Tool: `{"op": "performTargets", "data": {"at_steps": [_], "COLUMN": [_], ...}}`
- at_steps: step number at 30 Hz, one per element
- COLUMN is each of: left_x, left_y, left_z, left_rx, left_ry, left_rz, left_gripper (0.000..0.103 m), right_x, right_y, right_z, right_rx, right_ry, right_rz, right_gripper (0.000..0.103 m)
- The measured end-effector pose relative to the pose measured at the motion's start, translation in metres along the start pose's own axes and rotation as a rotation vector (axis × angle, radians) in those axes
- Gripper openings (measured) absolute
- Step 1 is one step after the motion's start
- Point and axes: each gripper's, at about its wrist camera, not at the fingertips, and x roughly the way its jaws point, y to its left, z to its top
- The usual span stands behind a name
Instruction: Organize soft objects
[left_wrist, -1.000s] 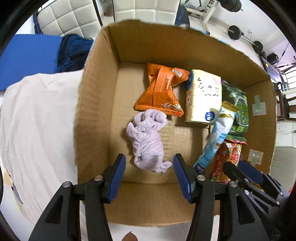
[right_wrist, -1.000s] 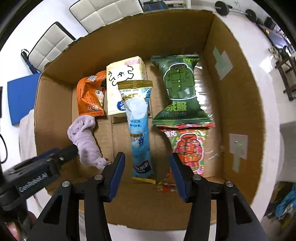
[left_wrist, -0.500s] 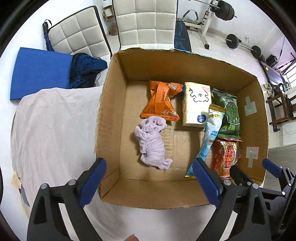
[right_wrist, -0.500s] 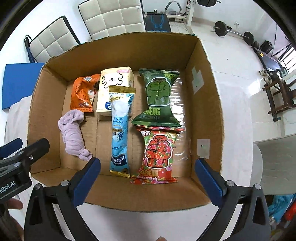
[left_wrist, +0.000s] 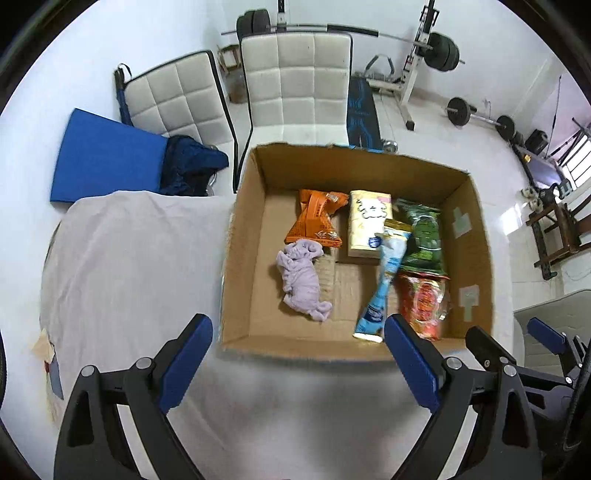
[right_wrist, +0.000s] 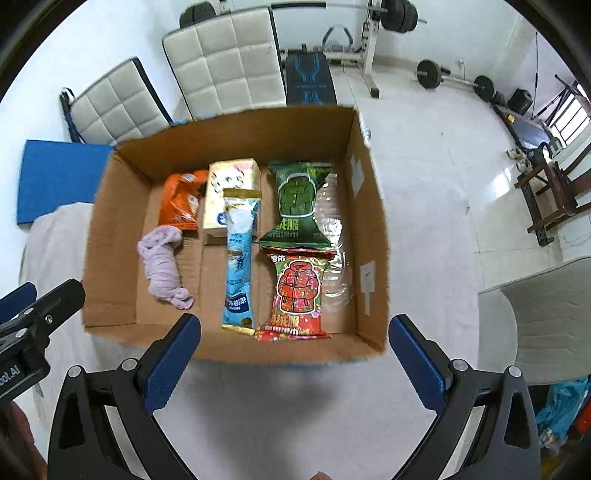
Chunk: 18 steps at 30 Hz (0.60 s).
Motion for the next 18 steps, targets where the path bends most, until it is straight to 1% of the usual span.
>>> {"op": "performTargets", "data": {"at_steps": [5,7,10,15,18], "left_x": [-0.047,-0.067,-0.098,-0.142,-0.165], "left_y": [0.0,0.001,0.001,0.001,0.001], "left_z": [-0.022,-0.032,-0.049,-0.073,-0.087], "left_rx": [0.0,0.002,0.002,0.004,0.011], "left_ry": [-0.062,-0.08,-0.109,-0.142,-0.16], "left_rz": [0.006,-0.001,-0.01,-0.026,-0.038], "left_gripper": [0.095,0.095,0.095,0.095,0.095], "right_x": [-0.056,-0.077,-0.112,-0.165,-0.201], "right_y": [-0.005,-0.006,-0.008,-0.009,-0.008], "right_z": [-0.023,-0.033,-0.05,-0.08,-0.1], "right_rx": [-0.018,-0.024,-0.03,-0.04,-0.054], "right_ry": [-0.079,-0.096,-0.137,-0.196,-0.251], "right_rz": [0.007,0.008,0.031,0.059,0.067], "right_gripper": [0.103,0.103,0.103,0.103,0.103]}}
